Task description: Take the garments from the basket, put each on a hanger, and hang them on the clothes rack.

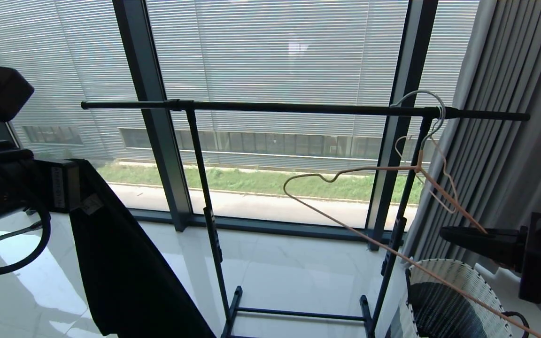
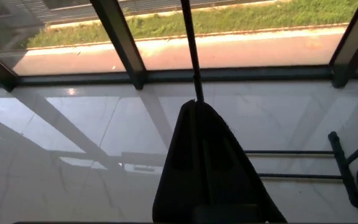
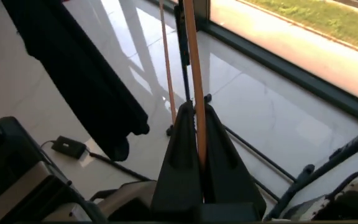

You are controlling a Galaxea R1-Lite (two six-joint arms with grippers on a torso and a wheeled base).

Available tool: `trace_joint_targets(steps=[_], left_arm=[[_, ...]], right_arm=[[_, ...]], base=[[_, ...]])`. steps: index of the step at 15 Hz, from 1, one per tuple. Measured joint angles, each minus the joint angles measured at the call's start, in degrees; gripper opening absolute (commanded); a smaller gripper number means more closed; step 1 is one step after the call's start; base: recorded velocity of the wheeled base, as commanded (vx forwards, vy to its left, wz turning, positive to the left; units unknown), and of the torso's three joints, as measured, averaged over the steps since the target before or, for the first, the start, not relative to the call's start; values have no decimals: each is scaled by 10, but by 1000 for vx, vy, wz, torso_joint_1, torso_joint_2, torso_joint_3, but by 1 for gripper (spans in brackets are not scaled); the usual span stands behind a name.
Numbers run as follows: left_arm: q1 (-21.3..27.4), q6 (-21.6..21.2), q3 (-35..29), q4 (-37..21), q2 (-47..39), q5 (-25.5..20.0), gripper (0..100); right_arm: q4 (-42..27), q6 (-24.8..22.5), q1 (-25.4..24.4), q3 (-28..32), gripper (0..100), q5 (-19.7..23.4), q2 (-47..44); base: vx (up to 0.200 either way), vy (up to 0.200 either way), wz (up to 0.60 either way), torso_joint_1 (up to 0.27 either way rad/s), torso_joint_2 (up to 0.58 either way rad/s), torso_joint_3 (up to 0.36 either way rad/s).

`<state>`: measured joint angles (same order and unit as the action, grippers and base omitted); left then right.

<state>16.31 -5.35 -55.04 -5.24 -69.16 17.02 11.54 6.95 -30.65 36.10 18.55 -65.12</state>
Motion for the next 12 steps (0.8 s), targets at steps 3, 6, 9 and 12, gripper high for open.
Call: trace_joint_targets(steps=[3,6,9,12], left_arm=[[35,93,-65,0,-80,45,0],[89,140,-109,0,-134,68,0],[111,141,-119,15,-160,69,0],[115,139,-119,27,-170,69,0]], right_arm=[[48,29,-81,-1,0,-1,-34],[98,43,-111,8,0,-2,-70],[100,46,-142,32,0,-1,-94],[100,46,-153,50,0,-1,-110]], base=[[0,0,0,0,0,0],[0,0,0,0,0,0],[0,0,0,0,0,0],[0,0,0,0,0,0]])
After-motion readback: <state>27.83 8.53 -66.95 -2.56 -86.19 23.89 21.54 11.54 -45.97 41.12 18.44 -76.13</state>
